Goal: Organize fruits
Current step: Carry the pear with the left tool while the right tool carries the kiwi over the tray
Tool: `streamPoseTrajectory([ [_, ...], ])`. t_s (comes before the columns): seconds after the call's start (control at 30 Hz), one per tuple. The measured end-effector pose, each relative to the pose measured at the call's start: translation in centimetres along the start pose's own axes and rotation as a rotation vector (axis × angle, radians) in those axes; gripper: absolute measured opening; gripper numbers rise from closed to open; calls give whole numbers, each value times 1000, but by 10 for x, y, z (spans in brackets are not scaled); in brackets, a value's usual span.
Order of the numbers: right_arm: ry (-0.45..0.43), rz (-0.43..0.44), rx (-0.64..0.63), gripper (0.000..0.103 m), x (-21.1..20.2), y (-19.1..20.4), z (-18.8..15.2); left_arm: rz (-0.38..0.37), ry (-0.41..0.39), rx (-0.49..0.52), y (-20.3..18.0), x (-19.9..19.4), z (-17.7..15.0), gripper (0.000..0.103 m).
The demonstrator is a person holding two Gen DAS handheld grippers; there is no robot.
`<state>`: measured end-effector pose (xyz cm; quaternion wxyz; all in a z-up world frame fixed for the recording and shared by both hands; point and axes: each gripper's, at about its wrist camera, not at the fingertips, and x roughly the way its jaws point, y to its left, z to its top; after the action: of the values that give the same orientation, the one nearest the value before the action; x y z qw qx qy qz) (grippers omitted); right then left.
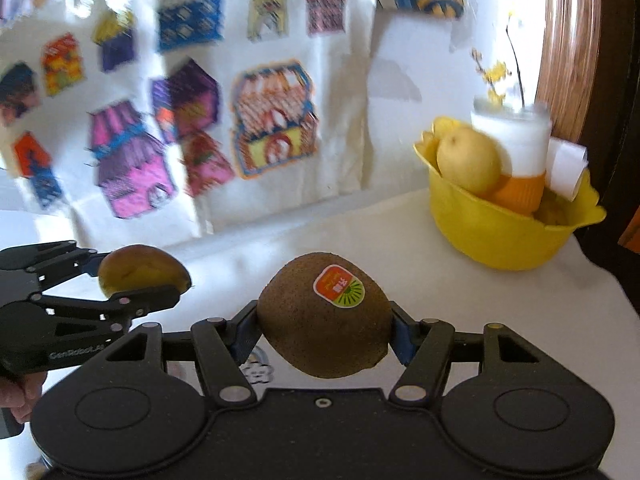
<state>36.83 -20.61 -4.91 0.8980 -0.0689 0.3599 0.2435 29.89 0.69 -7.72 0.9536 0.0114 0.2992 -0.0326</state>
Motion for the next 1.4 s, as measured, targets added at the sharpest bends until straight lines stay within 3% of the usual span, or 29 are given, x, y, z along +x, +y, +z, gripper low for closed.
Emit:
streamPoseTrajectory([
  [0.3,-91,4,-31,66,-87,36,7,9,-87,20,-15,-75,18,59],
  [0.57,-154,20,-36,66,-156,67,-10,-1,-139,28,-36,-139,16,59],
  [1.03,-188,12,-4,66,-236,93,-75,-50,-162,40,-71,-214,-15,59],
  [1.4,-132,-19,78,66,-254,82,-141,-107,-103,29,-95,-230,-61,59],
])
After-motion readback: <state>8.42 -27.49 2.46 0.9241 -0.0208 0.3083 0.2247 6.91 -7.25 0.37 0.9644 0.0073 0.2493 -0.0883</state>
